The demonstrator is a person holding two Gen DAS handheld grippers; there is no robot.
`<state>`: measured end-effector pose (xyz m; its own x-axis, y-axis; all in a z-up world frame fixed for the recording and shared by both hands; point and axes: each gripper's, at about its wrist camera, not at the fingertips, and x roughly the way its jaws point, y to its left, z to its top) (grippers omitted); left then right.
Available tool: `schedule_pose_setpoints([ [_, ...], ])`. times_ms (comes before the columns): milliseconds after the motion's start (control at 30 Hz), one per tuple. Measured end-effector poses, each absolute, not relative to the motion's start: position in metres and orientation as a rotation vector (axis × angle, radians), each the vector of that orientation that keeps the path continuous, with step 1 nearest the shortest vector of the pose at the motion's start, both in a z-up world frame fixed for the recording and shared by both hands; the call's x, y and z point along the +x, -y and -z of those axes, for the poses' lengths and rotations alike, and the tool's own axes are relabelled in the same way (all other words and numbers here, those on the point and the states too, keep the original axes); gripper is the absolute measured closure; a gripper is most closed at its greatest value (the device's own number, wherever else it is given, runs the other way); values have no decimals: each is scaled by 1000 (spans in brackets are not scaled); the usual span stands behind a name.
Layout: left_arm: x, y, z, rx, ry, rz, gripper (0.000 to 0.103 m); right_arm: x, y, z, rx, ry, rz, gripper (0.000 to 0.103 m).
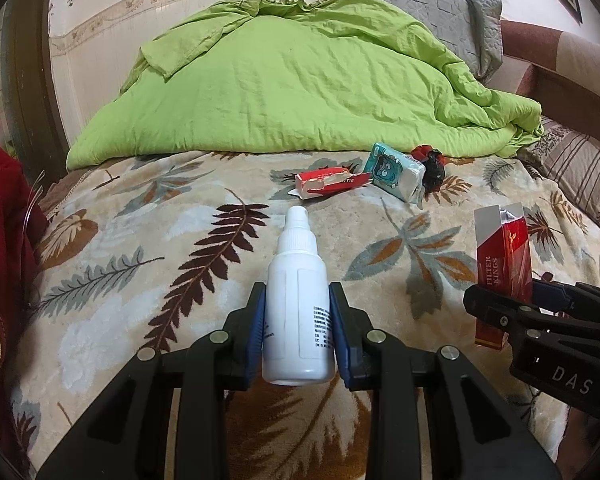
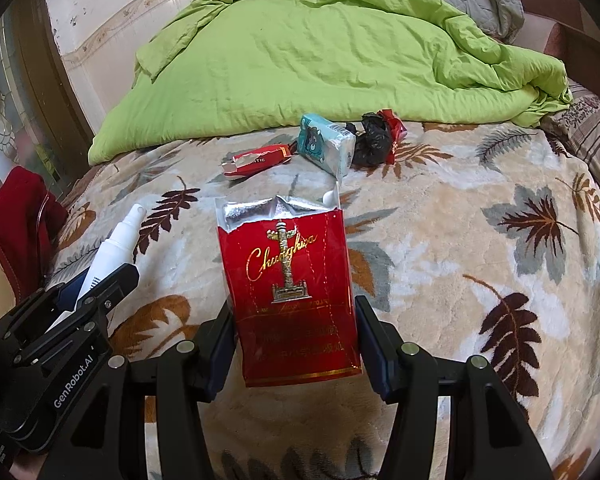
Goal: Collect trash
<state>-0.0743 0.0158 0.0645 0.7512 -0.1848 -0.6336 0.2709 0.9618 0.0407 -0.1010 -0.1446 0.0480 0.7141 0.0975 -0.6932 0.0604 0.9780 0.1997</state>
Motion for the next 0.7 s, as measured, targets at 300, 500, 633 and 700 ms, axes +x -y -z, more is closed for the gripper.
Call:
schedule_pose_setpoints([
  [300, -75, -16, -66, 135, -673, 252, 74, -101, 146, -49, 219, -776, -15, 43],
  [500, -77, -15, -69, 144, -660, 254, 74, -101, 145, -49, 219, -774, -14, 43],
  [633, -78, -14, -70, 146, -657, 256, 74, -101, 145, -49, 220, -774, -14, 43],
  [700, -78, -14, -70, 145, -657, 256, 74, -101, 145, -49, 219, -774, -13, 43],
])
